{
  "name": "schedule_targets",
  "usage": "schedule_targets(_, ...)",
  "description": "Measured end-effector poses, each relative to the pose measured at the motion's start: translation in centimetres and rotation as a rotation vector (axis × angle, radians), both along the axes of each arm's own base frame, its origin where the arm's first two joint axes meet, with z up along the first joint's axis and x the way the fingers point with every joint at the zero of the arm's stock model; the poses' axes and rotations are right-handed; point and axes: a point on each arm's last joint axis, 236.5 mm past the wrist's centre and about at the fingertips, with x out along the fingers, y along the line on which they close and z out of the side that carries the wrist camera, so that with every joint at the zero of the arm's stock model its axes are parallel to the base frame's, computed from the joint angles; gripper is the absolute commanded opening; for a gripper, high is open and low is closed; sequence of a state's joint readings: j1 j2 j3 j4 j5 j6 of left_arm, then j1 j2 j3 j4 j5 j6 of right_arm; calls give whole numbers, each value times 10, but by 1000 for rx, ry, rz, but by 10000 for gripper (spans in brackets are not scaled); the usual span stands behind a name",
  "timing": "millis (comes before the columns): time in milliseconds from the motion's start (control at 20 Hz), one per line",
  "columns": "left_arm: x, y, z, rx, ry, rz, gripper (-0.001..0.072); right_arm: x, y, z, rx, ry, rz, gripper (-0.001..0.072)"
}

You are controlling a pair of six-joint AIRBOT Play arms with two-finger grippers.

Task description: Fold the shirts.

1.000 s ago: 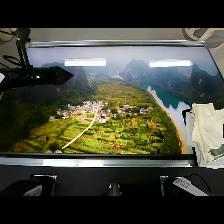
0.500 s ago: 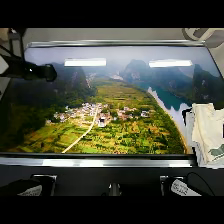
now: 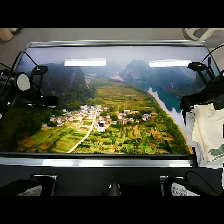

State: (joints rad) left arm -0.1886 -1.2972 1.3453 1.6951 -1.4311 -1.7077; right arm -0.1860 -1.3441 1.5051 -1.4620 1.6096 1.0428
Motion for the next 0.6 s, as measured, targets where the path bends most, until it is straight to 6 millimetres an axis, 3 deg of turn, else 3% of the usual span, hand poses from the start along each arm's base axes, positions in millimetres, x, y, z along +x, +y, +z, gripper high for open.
schedule_targets(600,-6,3,-6,11,24,4,676,-4,6,-5,-1,25,14,630)
